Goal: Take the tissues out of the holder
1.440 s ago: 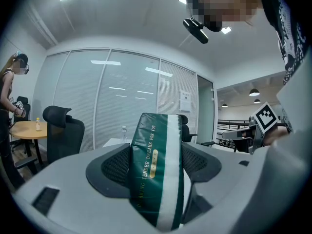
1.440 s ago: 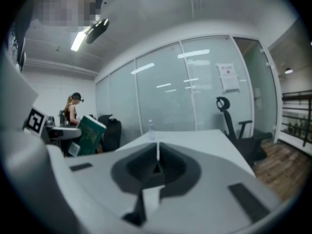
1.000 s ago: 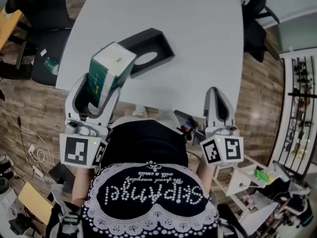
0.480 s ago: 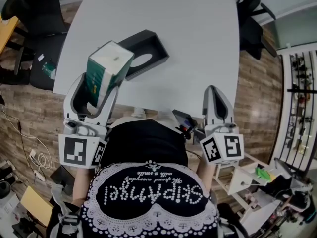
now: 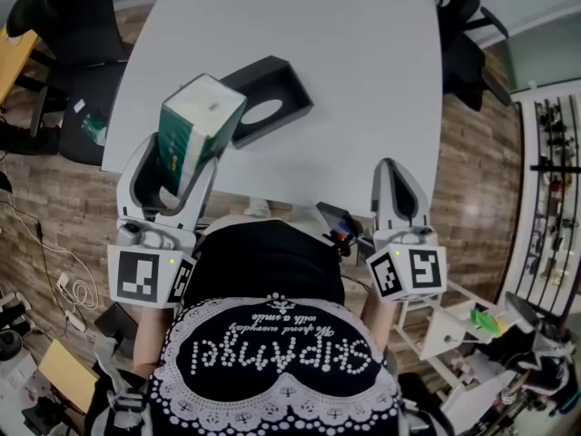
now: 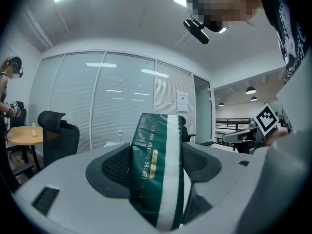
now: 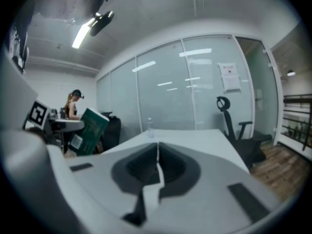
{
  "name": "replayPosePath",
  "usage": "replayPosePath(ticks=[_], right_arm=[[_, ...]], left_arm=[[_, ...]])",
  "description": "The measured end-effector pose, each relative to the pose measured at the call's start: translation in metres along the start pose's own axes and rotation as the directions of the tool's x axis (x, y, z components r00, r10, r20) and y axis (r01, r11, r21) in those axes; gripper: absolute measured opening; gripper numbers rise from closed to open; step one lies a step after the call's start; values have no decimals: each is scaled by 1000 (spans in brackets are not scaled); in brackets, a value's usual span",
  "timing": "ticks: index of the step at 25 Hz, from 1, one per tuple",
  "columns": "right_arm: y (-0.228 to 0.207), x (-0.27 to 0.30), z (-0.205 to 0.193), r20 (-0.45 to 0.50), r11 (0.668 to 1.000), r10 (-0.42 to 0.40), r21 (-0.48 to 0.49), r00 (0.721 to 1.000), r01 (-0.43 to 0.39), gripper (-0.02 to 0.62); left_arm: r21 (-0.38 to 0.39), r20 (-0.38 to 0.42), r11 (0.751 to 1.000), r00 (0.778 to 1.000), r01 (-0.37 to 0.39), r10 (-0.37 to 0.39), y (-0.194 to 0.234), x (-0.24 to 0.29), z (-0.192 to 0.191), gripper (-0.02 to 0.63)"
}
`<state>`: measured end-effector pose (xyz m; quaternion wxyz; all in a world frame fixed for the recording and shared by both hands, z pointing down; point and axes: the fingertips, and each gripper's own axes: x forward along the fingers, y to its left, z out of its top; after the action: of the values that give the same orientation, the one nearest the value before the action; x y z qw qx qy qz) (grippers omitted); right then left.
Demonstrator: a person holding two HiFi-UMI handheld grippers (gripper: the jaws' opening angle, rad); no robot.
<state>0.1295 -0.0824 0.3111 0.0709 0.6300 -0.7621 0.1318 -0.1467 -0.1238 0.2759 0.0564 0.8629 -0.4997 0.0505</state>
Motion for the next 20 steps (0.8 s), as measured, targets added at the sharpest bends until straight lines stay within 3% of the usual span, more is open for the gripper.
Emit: replayPosePath(ticks=[20], right_arm=[[-4, -1, 3, -3, 1000, -16, 1, 1000, 16, 34]], left_arm=[[-2, 0, 1000, 1000, 0, 0, 2, 1, 1, 347]])
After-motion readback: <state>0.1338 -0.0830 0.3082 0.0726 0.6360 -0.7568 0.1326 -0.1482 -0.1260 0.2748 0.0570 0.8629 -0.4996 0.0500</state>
